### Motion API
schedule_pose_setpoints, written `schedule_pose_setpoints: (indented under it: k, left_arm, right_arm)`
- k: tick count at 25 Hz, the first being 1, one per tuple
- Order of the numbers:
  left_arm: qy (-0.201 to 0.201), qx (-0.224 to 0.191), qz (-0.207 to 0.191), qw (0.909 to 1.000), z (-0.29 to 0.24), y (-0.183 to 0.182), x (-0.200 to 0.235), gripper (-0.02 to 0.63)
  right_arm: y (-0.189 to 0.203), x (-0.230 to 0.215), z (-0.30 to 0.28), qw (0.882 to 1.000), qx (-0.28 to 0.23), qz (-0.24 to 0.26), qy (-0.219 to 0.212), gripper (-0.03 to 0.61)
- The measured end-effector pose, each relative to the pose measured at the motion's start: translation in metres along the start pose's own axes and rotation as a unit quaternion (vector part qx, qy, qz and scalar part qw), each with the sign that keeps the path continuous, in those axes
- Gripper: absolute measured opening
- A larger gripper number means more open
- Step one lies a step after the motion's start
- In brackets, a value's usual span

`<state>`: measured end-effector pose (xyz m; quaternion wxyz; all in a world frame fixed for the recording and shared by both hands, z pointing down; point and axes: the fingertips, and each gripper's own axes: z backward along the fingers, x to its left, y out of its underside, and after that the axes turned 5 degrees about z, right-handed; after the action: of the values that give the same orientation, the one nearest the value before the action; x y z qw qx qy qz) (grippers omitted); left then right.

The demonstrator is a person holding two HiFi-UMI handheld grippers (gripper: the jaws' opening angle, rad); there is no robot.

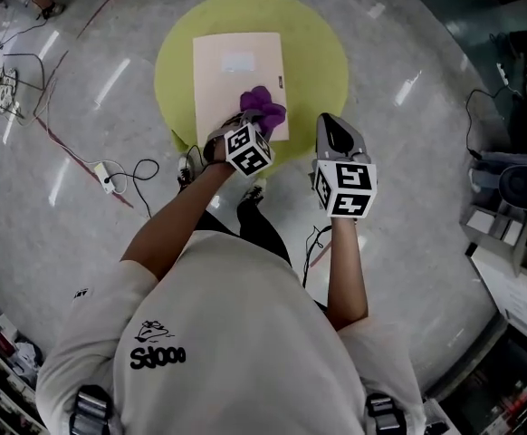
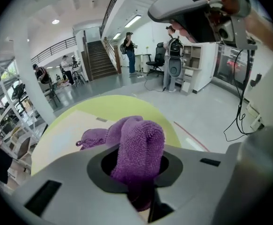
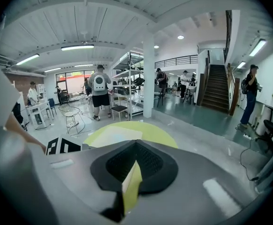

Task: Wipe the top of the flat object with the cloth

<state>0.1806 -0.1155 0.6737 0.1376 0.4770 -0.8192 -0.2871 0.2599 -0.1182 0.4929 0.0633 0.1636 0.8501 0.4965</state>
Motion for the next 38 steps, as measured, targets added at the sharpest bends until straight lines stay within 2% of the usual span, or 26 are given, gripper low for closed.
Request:
schedule_pose_setpoints:
  k: [4,6,11,15,18,20,25,31,35,38]
  left_arm:
    - [0.052,0.0,-0.012,0.9986,-0.009,-0.015,-0.034,0.069]
    - [0.072,0.004,-0.033,0.9969,-0.011,-0.017,-0.049,0.069]
    - [0.107,0.008,-0.076,0.9913,0.001,-0.001,-0.062,0.069]
    - [0.118,0.018,-0.093,0.9884,0.021,0.027,-0.053,0.069]
    - [0.107,0.027,-0.124,0.9861,0.038,0.051,-0.038,0.069]
    - [0.1,0.032,-0.131,0.9858,0.049,0.067,-0.027,0.069]
    - [0.092,0.039,-0.099,0.9901,0.07,0.1,-0.002,0.069]
    - [0.076,0.043,-0.05,0.9949,0.087,0.117,0.032,0.068]
    - [0.045,0.052,-0.037,0.9969,0.095,0.128,0.071,0.068]
    - [0.026,0.037,-0.01,0.9989,0.104,0.122,0.106,0.069]
  right_arm:
    - [0.011,-0.01,0.012,0.999,0.007,-0.014,0.027,0.011]
    - [0.016,-0.017,0.02,0.998,0.008,-0.028,0.048,0.01]
    - [0.022,-0.014,0.031,0.996,0.011,-0.049,0.079,0.009]
    - [0.021,0.005,0.028,0.995,0.014,-0.051,0.085,0.011]
    - [0.012,0.018,0.024,0.994,0.007,-0.056,0.089,0.011]
    - [0.005,0.027,0.021,0.994,0.002,-0.057,0.089,0.009]
    - [-0.005,0.048,0.012,0.996,-0.002,-0.05,0.078,0.011]
    - [-0.023,0.059,0.001,0.997,-0.008,-0.035,0.066,0.011]
    - [-0.041,0.054,-0.002,0.997,-0.017,-0.018,0.069,0.01]
    - [-0.055,0.043,-0.003,0.997,-0.025,-0.01,0.077,0.01]
